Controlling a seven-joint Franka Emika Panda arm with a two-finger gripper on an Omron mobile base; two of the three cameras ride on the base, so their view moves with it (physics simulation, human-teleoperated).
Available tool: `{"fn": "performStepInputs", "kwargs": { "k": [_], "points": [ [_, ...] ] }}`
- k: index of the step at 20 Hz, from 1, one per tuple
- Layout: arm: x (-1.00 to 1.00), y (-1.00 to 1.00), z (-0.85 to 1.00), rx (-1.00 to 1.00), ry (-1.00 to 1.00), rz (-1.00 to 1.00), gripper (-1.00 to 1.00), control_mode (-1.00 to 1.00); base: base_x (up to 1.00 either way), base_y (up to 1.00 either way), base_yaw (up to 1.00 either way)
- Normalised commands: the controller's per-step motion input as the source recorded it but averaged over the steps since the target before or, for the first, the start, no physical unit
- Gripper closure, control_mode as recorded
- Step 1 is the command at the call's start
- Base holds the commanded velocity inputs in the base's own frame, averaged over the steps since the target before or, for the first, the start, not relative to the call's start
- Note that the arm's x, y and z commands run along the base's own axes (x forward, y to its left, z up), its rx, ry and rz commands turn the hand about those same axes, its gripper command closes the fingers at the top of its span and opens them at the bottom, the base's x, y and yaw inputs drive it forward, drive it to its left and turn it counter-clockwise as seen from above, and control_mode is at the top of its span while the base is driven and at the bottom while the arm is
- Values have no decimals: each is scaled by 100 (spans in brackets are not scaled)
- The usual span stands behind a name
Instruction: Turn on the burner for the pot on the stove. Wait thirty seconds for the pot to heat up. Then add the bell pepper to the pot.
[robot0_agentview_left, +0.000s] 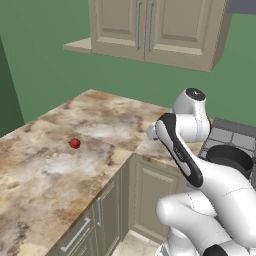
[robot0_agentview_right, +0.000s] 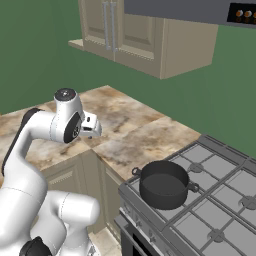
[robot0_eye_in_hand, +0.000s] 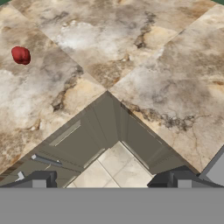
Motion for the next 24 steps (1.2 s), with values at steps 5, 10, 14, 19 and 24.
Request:
{"fn": "performStepInputs", "kwargs": {
  "k": [5,10,14,19,24],
  "points": [
    [0,0,0,0,0,0,-100,-100,0,0,0],
    [0,0,0,0,0,0,-100,-100,0,0,0],
    [0,0,0,0,0,0,-100,-100,0,0,0],
    [0,0,0,0,0,0,-100,-100,0,0,0],
    [0,0,0,0,0,0,-100,-100,0,0,0]
  ]
}}
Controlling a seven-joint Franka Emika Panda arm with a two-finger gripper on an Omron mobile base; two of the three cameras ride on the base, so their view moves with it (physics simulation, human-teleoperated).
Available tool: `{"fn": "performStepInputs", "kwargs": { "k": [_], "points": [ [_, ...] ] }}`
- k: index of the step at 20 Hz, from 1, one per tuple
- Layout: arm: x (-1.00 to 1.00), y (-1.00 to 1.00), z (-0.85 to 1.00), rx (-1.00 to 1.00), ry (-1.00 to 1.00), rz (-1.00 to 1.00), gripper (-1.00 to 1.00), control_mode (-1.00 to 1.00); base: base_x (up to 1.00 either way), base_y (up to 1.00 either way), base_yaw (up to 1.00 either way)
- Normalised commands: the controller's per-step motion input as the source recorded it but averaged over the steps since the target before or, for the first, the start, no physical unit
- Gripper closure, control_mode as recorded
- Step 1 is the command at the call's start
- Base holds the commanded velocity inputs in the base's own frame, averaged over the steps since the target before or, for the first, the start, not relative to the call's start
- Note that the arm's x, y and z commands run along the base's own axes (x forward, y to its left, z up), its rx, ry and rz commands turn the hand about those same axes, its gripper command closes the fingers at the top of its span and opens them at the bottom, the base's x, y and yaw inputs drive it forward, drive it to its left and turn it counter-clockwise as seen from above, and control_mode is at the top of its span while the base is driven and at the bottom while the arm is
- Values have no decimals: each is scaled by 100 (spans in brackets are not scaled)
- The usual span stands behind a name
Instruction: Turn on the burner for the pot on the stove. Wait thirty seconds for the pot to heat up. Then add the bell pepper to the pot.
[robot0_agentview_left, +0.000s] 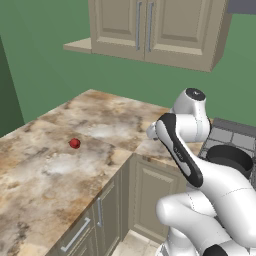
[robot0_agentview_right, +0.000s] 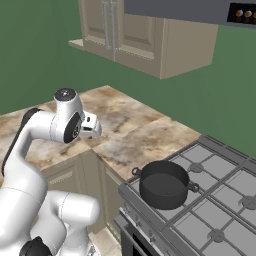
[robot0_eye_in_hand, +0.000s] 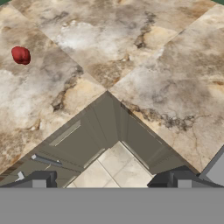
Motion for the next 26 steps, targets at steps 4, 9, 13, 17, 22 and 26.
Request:
{"fn": "performStepInputs", "kwargs": {
  "k": [4,9,13,17,22,26],
  "points": [
    [0,0,0,0,0,0,-100,-100,0,0,0],
    [0,0,0,0,0,0,-100,-100,0,0,0],
    [0,0,0,0,0,0,-100,-100,0,0,0],
    [0,0,0,0,0,0,-100,-100,0,0,0],
    [0,0,0,0,0,0,-100,-100,0,0,0],
    [0,0,0,0,0,0,-100,-100,0,0,0]
  ]
}}
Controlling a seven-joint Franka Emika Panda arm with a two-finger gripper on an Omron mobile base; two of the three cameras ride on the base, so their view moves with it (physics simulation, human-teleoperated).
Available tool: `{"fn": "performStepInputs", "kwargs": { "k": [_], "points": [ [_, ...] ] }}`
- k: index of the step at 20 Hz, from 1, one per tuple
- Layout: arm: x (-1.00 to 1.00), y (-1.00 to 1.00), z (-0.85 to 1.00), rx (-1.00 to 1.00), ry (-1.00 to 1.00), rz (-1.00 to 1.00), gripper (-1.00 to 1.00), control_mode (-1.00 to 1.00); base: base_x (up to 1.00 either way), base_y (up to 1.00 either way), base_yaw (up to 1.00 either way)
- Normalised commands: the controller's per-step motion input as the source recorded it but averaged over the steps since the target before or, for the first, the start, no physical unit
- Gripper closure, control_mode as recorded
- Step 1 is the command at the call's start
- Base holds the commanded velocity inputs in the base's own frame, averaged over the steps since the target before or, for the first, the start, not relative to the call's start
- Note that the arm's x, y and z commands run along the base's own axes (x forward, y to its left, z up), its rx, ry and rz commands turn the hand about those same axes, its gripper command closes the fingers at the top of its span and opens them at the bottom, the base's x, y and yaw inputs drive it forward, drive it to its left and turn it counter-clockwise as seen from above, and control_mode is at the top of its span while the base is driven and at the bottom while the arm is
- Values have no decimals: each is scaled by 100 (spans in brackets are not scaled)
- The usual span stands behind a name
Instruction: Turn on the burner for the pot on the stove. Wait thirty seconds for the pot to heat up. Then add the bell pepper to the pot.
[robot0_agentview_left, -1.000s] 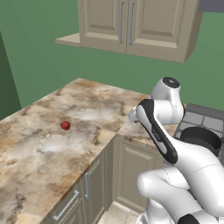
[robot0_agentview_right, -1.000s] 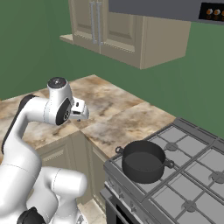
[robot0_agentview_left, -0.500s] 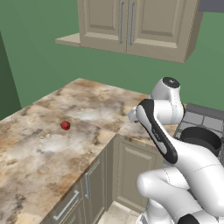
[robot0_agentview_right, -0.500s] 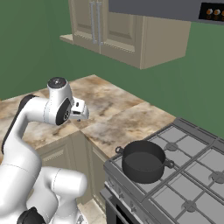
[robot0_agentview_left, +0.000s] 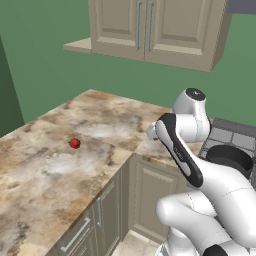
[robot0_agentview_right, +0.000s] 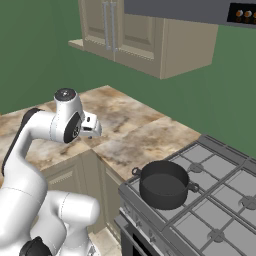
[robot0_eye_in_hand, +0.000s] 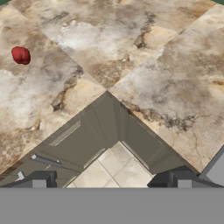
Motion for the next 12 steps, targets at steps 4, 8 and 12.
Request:
{"fn": "performStepInputs", "kwargs": {
  "k": [4,8,12],
  "points": [
    [0,0,0,0,0,0,-100,-100,0,0,0],
    [0,0,0,0,0,0,-100,-100,0,0,0],
    [0,0,0,0,0,0,-100,-100,0,0,0]
  ]
}}
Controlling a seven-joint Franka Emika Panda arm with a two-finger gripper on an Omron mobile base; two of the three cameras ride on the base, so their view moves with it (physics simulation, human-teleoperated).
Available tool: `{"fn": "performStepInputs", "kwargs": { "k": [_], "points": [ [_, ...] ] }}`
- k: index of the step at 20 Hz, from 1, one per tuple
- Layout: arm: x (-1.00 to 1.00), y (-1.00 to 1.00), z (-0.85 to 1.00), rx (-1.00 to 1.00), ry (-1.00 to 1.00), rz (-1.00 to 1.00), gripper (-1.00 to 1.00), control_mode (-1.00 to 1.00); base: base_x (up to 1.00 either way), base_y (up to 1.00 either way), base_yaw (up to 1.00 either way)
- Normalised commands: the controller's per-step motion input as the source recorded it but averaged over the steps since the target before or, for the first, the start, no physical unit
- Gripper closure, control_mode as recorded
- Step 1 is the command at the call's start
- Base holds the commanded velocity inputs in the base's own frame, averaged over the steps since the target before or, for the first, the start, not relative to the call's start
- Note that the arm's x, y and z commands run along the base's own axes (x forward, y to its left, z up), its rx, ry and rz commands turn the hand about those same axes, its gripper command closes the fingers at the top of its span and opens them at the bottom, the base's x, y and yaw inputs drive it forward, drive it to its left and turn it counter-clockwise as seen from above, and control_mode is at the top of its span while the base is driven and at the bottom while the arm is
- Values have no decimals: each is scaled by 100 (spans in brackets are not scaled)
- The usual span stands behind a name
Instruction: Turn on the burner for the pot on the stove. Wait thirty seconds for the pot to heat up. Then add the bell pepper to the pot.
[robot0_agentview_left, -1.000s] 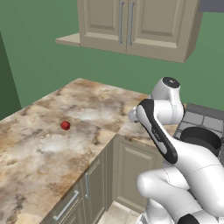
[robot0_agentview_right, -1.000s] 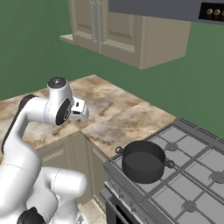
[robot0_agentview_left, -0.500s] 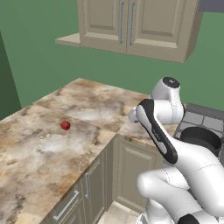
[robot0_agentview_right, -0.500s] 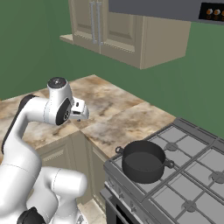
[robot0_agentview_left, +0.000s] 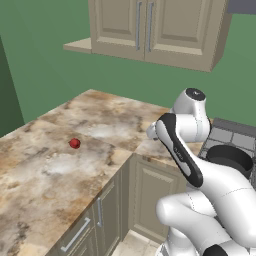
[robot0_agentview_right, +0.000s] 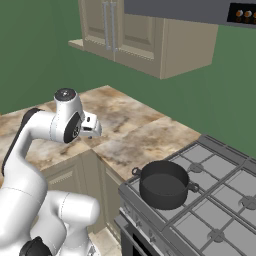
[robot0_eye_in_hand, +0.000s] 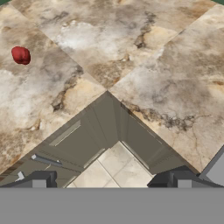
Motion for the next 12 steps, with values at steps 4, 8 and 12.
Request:
{"fn": "performStepInputs", "kwargs": {
  "k": [4,8,12],
  "points": [
    [0,0,0,0,0,0,-100,-100,0,0,0],
    [0,0,0,0,0,0,-100,-100,0,0,0],
    [0,0,0,0,0,0,-100,-100,0,0,0]
  ]
}}
